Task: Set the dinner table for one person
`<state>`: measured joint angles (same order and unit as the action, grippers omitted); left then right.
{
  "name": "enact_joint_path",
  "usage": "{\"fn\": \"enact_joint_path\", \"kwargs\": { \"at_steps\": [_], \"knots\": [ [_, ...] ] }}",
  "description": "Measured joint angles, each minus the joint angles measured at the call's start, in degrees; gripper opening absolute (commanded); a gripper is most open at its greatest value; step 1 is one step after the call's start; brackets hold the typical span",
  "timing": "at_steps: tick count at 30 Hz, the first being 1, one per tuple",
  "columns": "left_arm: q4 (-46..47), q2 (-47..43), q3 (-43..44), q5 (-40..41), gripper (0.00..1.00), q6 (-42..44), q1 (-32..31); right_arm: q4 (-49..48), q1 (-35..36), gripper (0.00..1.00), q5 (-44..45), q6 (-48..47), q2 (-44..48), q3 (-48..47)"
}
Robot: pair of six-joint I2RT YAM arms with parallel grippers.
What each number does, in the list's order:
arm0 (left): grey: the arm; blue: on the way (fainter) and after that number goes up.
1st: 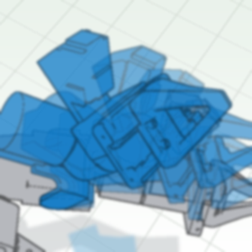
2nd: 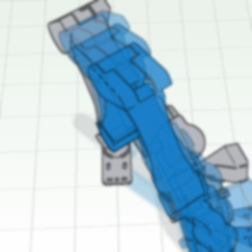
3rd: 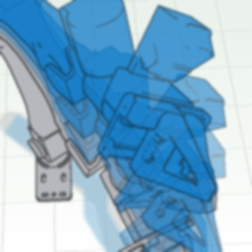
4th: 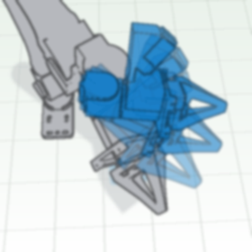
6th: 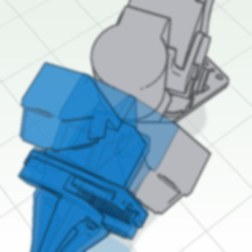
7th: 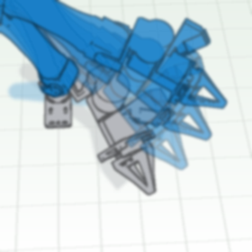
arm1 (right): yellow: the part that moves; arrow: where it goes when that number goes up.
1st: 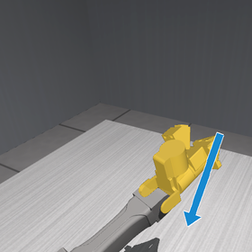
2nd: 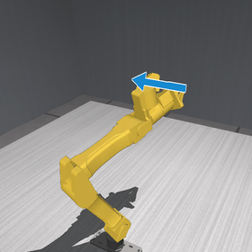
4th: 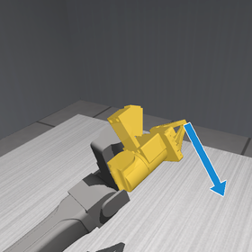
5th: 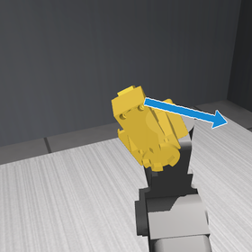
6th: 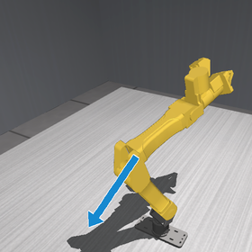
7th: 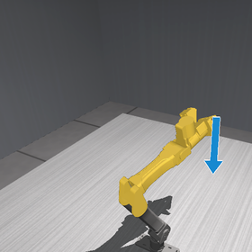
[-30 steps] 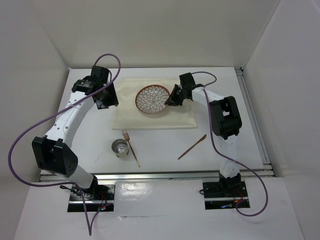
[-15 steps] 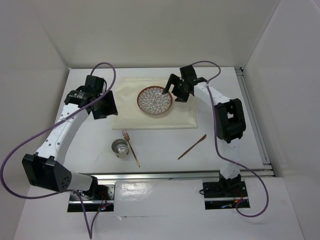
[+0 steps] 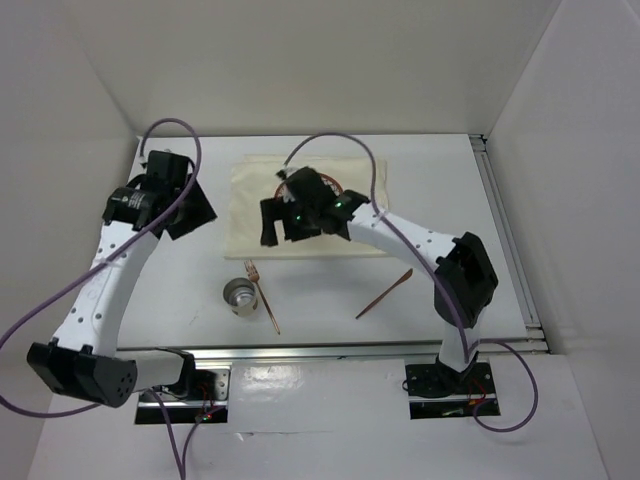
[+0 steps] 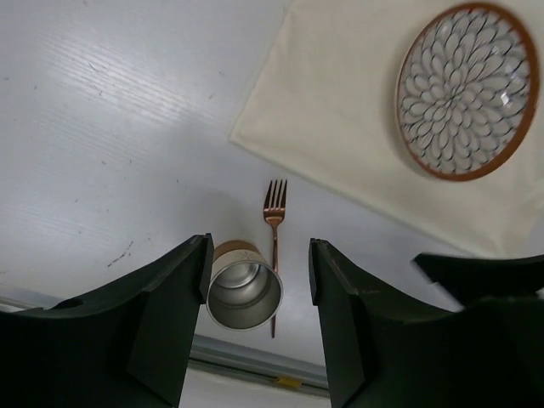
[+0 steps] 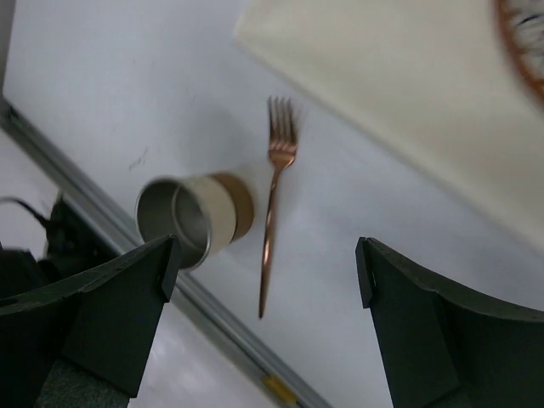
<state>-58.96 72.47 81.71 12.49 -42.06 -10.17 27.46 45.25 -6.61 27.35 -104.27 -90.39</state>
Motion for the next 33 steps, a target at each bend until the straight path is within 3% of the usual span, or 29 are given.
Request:
{"fn": "enact_joint_path", "kwargs": {
  "at_steps": [7,14,18,19,22,23,24,30,33],
  "knots": [
    [0.8,-10.8,1.2,3.9,0.67,-4.2,2.9,0.9,9.0,0.89,-3.0,-1.4,-3.3,2.2],
    [0.9,-11.6,1.1,4.2,0.67,-4.7,3.3,0.7,13.4,0.8,-3.4,-1.7,-11.0,-0.5],
    [0.9,-11.5,1.0,4.1,0.67,-4.6,3.3,0.9,14.9,0.63,-3.1,-1.7,-14.0,-1.6],
    [0.9,-11.5,1.0,4.1,0.67,-4.6,3.3,1.0,15.1,0.49,-2.8,-1.6,-14.5,-2.3],
    [1.0,-11.5,0.7,3.9,0.67,-4.4,3.3,0.9,15.3,0.22,-1.8,-1.6,-15.3,-3.9],
    [1.1,-11.5,0.7,3.9,0.67,-4.4,3.3,0.9,15.3,0.07,-1.4,-1.4,-15.3,-4.3],
    [1.1,-11.5,0.7,3.9,0.67,-4.3,3.3,0.9,15.2,0.01,-1.0,-1.5,-15.3,-4.7],
    [1.1,-11.6,0.7,3.3,0.67,-2.6,3.3,1.9,14.3,0.0,1.5,-1.3,-13.9,-7.1],
    [1.6,-11.6,0.0,1.8,0.64,-1.3,3.3,3.4,10.6,0.0,2.8,-1.3,-9.9,-7.1]
  ]
}}
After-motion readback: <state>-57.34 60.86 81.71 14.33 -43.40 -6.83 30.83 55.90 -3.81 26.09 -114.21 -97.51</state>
